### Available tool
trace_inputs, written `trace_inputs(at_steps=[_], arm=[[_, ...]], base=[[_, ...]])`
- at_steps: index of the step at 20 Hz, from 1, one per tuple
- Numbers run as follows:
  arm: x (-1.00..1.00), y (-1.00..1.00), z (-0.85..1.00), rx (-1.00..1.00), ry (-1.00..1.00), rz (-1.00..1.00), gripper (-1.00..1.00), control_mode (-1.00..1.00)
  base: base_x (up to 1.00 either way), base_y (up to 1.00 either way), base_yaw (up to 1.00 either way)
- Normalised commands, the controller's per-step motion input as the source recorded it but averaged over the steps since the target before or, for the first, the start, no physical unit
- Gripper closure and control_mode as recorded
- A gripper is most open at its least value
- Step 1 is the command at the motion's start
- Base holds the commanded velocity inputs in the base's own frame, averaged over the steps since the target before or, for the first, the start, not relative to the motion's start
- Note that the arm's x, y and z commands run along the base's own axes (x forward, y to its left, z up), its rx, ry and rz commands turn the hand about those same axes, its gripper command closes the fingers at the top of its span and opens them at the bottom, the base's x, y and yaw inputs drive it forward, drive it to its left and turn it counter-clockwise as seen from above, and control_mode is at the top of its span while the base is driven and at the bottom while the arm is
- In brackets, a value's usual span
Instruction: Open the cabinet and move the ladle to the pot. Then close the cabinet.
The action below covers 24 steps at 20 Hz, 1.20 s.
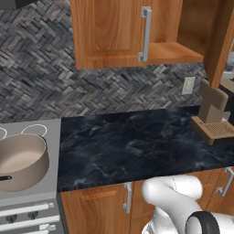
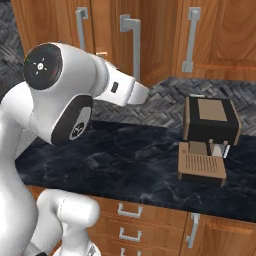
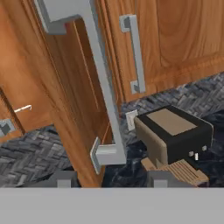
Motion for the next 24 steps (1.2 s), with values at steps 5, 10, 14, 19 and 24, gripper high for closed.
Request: trace_inputs(at_steps=[5, 10, 14, 19, 24], arm=[[-0.43, 1.0, 0.2, -0.12, 0.03, 0.0, -1.0, -1.0], [0.43, 0.95, 0.01, -0.2, 0.03, -0.09, -1.0, -1.0], [0.8, 0.46, 0.0, -0.21, 0.0, -0.17, -1.0, -1.0], [0.94, 0.07, -0.02, -0.21, 0.01, -0.25, -1.0, -1.0], [0.91, -0.12, 0.0, -0.15, 0.06, -0.27, -1.0, -1.0]], base=[[0.0, 0.0, 0.0], [0.0, 0.0, 0.0], [0.0, 0.0, 0.0], [0.0, 0.0, 0.0], [0.0, 0.0, 0.0]])
